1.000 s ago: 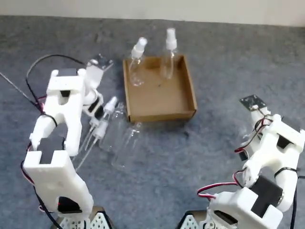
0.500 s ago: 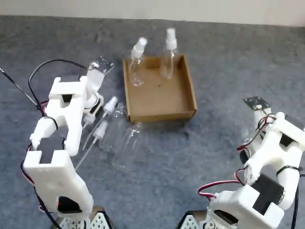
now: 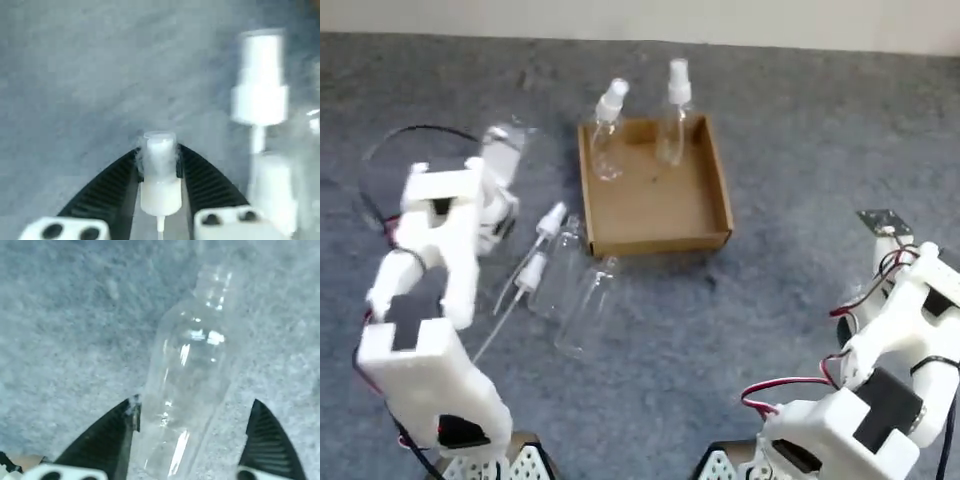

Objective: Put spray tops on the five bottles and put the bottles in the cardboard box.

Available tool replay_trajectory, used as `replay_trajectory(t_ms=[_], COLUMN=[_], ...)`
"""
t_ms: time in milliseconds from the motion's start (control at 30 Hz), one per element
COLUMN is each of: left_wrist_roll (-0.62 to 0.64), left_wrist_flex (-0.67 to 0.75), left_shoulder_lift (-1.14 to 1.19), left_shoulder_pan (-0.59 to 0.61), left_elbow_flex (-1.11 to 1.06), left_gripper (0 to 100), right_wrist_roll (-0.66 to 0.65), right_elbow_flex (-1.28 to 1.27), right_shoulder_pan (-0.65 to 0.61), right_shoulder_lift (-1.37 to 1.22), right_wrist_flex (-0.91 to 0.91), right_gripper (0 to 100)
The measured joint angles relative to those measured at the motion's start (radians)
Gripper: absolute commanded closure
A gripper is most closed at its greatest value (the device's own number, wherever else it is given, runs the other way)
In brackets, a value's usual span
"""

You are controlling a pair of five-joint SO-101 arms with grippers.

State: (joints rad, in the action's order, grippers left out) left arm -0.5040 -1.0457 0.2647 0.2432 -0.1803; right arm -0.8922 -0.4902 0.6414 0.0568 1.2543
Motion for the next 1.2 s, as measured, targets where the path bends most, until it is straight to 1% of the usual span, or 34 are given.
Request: replay_trajectory(t_ms=[133, 267, 333, 500, 600, 767, 933, 1200], left_wrist_roll=[0.021, 0.063, 0.084, 0.180, 0.226, 0.250, 0.267, 0.270], left_wrist_flex=[-0.127, -0.258, -0.292, -0.301, -0.301, -0.301, -0.272, -0.267], left_shoulder_lift=[-0.176, -0.368, -0.448, -0.588, -0.651, -0.738, -0.789, -0.796], left_shoulder_pan=[0.018, -0.002, -0.028, -0.084, -0.118, -0.180, -0.198, -0.199], left_elbow_flex=[0.000, -0.023, -0.054, -0.115, -0.166, -0.258, -0.331, -0.339], left_gripper=[100, 100, 100, 100, 100, 100, 100, 100], right_wrist_roll=[0.009, 0.069, 0.103, 0.219, 0.245, 0.249, 0.249, 0.255], right_elbow_flex=[0.000, 0.035, 0.066, 0.160, 0.176, 0.178, 0.178, 0.207], right_shoulder_pan=[0.000, 0.000, -0.017, -0.112, -0.143, -0.141, -0.141, -0.123], right_shoulder_lift=[0.000, 0.000, 0.000, 0.000, 0.000, -0.006, -0.015, -0.201], right_wrist_flex=[0.000, 0.005, 0.025, 0.074, 0.075, 0.077, 0.077, 0.071], right_gripper=[72.4, 72.4, 72.5, 72.8, 72.8, 72.8, 72.8, 73.2])
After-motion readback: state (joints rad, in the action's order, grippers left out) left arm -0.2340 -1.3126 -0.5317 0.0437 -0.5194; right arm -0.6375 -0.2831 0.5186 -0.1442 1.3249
